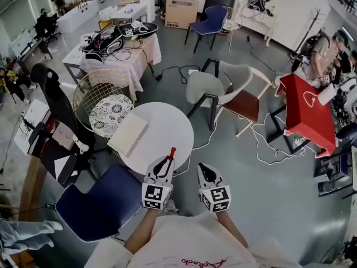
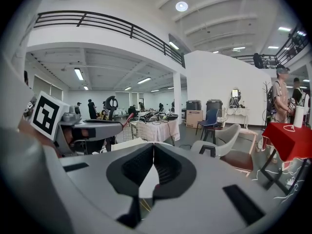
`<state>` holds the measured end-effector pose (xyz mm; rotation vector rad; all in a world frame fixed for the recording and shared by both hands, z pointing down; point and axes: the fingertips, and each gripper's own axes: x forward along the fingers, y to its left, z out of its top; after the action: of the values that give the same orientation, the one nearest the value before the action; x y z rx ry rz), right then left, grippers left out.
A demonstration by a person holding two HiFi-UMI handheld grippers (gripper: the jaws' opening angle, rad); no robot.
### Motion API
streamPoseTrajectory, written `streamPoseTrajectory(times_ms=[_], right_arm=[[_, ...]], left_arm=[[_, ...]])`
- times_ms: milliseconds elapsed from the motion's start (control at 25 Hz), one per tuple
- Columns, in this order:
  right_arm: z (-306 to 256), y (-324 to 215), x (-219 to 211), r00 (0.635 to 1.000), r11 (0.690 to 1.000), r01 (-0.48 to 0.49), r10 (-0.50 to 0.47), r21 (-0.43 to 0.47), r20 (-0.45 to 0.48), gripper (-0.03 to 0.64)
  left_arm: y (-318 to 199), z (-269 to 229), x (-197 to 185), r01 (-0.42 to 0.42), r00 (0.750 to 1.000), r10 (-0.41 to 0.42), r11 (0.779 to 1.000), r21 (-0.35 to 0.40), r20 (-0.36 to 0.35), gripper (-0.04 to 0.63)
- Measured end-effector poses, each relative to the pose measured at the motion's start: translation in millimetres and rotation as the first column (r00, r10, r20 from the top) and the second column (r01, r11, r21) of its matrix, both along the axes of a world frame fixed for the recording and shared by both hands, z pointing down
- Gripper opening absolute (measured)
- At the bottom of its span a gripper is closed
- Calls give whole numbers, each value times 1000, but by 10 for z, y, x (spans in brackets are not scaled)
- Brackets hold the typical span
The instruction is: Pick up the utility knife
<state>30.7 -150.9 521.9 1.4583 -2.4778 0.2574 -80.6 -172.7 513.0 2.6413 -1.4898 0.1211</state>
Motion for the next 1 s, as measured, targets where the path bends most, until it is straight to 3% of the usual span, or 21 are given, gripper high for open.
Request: streamPoseTrajectory(times_ms=[560,1000], right_arm=[[171,1309,591,999,999,42,-42,-20,23,17],[164,2109,884,998,999,48,-48,-1,42,17]], left_arm=[[1391,-9,738,28,1000,-28,1000,-9,13,75],[2250,0,1005,55,998,-55,998,9,20,75]])
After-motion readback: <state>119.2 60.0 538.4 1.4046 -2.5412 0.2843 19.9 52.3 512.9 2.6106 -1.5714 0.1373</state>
